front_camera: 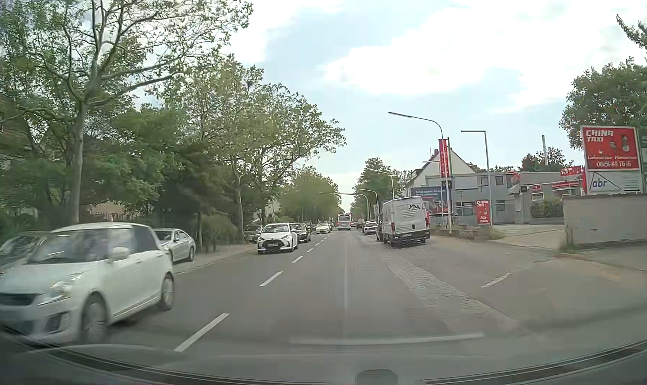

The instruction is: Follow the waypoints while adhering to traffic rules and regulations

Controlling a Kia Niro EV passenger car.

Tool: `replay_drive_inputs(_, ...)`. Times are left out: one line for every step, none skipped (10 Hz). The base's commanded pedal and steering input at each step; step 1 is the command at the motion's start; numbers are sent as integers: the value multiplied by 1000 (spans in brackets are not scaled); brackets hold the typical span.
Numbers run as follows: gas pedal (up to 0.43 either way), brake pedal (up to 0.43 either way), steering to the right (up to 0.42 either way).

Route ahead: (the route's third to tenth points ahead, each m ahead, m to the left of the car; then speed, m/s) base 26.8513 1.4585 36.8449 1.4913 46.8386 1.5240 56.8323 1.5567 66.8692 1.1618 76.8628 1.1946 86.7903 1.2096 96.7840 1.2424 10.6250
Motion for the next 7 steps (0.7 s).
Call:
replay_drive_inputs(20,18,-2)
replay_drive_inputs(20,18,-1)
replay_drive_inputs(20,18,0)
replay_drive_inputs(20,18,-1)
replay_drive_inputs(20,18,-1)
replay_drive_inputs(20,18,-1)
replay_drive_inputs(20,18,-1)
